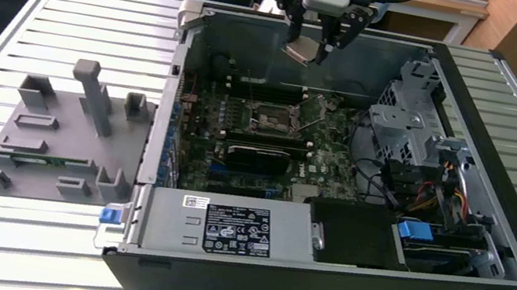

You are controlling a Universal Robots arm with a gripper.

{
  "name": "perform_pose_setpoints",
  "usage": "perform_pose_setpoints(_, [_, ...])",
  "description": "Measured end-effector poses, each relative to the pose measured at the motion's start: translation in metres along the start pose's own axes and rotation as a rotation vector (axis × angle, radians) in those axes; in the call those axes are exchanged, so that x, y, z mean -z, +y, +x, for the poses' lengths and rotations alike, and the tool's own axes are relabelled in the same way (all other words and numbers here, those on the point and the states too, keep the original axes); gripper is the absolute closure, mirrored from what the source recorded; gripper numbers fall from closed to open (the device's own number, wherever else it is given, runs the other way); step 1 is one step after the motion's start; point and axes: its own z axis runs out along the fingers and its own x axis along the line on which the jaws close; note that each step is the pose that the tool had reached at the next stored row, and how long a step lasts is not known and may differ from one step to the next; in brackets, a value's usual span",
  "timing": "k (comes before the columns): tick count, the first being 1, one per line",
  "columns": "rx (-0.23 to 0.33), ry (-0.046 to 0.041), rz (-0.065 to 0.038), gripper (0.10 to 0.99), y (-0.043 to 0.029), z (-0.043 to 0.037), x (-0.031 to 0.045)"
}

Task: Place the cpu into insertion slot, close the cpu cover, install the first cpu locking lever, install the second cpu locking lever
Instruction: 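Place the cpu into insertion slot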

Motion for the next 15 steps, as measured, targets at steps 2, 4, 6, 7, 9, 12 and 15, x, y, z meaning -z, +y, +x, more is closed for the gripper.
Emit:
perform_pose_setpoints(2, [-0.007, -0.0006, 0.0, 0.545, 0.0, 0.0, 0.0])
perform_pose_setpoints(4, [-0.014, -0.0012, 0.0, 0.545, 0.0, 0.0, 0.0])
perform_pose_setpoints(6, [-0.021, -0.0018, 0.0, 0.545, 0.0, 0.0, 0.0])
perform_pose_setpoints(7, [-0.025, -0.0022, -0.001, 0.545, 0.0, 0.0, 0.0])
perform_pose_setpoints(9, [-0.031, -0.0027, -0.001, 0.545, 0.0, 0.0, -0.0001])
perform_pose_setpoints(12, [-0.041, -0.0036, -0.001, 0.545, 0.0, 0.0, -0.0001])
perform_pose_setpoints(15, [-0.051, -0.0045, -0.001, 0.545, 0.0, 0.0, 0.0])
